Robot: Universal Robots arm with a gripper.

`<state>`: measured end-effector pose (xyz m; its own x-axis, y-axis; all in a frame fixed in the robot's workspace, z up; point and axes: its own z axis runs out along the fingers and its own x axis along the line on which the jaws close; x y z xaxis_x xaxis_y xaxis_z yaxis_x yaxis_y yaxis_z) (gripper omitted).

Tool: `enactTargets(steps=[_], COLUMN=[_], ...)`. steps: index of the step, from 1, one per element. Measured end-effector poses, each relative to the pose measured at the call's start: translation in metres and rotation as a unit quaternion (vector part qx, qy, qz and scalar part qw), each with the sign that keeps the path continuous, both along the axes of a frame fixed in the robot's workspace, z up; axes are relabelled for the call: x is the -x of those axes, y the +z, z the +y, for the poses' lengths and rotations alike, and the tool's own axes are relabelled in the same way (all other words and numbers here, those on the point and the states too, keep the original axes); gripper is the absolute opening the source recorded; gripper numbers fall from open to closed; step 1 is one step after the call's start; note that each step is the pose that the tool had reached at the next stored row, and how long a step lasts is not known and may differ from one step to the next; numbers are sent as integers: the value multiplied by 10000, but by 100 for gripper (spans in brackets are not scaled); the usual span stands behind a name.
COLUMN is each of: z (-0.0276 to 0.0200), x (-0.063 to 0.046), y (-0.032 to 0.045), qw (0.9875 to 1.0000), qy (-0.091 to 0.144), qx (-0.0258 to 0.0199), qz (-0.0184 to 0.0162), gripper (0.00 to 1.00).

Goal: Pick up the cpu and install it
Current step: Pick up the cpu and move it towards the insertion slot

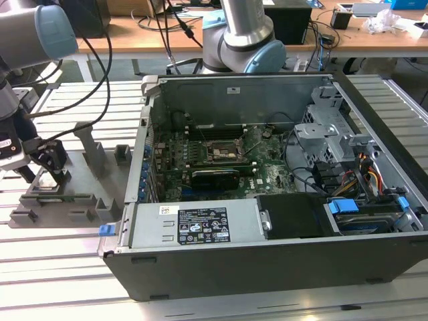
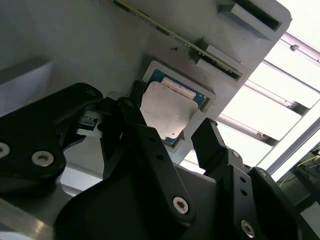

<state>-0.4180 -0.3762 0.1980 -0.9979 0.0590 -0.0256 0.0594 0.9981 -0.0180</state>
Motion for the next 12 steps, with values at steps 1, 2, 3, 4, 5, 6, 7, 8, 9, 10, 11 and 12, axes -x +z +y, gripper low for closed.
enactTargets(steps=[1, 2, 3, 4, 5, 6, 7, 8, 9, 10, 11, 12], z=[-1, 0, 0, 0, 1, 0, 0, 0, 0, 0, 0, 0], x=[0, 0, 0, 0, -1, -1, 0, 0, 0, 0, 0, 0], y=[-3, -7, -15, -26, -38, -44, -51, -55, -60, -67, -70, -74], qw=[10000, 10000, 10000, 10000, 10000, 10000, 10000, 10000, 10000, 10000, 10000, 10000], qy=[0, 0, 0, 0, 0, 0, 0, 1, 1, 0, 0, 0], qx=[2, 2, 2, 3, 3, 3, 3, 3, 3, 3, 4, 4], qz=[1, 1, 0, 0, 0, 0, 1, 2, 1, 1, 1, 2], gripper=[66, 66, 66, 66, 66, 66, 66, 66, 66, 66, 66, 66])
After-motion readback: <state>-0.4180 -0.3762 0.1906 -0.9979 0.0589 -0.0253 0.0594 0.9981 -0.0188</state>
